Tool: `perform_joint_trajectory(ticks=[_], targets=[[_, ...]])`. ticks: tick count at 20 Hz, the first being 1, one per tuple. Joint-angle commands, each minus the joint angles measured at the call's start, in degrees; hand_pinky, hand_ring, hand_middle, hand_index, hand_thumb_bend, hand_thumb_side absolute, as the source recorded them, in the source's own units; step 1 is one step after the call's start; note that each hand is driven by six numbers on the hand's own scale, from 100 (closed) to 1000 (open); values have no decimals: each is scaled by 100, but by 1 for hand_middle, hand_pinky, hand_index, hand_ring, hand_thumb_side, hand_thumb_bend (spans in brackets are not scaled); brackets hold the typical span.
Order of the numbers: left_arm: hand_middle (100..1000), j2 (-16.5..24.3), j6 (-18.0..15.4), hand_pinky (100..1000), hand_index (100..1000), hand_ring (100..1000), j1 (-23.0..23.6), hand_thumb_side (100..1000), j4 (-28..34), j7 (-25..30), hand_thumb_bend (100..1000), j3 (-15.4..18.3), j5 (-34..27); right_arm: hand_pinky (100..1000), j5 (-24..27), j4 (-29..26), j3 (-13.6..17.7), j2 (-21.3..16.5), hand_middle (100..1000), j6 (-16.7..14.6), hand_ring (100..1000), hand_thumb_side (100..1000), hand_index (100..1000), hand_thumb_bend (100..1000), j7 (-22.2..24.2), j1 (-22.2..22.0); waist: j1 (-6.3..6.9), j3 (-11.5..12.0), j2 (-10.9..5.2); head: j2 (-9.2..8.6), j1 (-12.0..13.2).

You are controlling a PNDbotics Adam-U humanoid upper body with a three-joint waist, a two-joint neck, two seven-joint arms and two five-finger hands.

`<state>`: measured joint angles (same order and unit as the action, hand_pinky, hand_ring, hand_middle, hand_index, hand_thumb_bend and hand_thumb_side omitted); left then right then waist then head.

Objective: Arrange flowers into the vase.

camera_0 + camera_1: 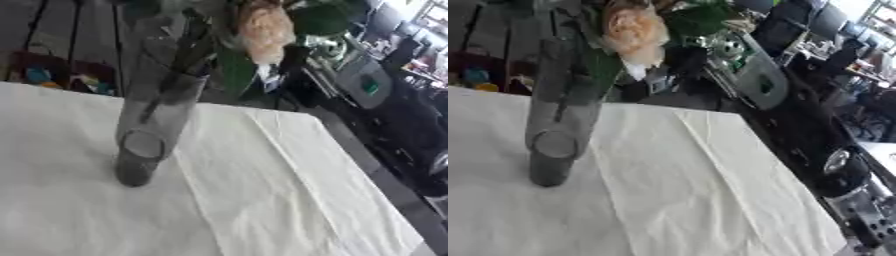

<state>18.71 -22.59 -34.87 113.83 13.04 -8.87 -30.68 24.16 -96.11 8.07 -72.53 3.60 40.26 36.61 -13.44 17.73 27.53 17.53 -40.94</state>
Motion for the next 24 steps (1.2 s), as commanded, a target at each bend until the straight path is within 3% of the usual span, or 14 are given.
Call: perform_joint_trajectory(ticks=[1,12,21,24], targets=[[829,91,29,751,924,758,-48,872,76,8,100,9,-12,836,109,57,121,-209,1000,30,1000,697,1000,881,-111,80,49,-23,-167,-38,-1],[829,87,67,751,923,758,-32,871,76,21,100,4,-42,831,293,12,18,-168,1000,167,1000,754,1000,865,-217,245,50,-46,-225,-7,39],[828,107,112,750,923,758,-17,870,76,-4,100,24,-94,844,86,49,26,-180,1000,80,1000,734,1000,883,-335,161,49,-140,-294,22,44],[828,107,133,749,923,757,-8,872,76,-15,100,32,-107,849,-38,53,17,-181,1000,68,1000,688,1000,898,-355,137,49,-192,-313,51,32]])
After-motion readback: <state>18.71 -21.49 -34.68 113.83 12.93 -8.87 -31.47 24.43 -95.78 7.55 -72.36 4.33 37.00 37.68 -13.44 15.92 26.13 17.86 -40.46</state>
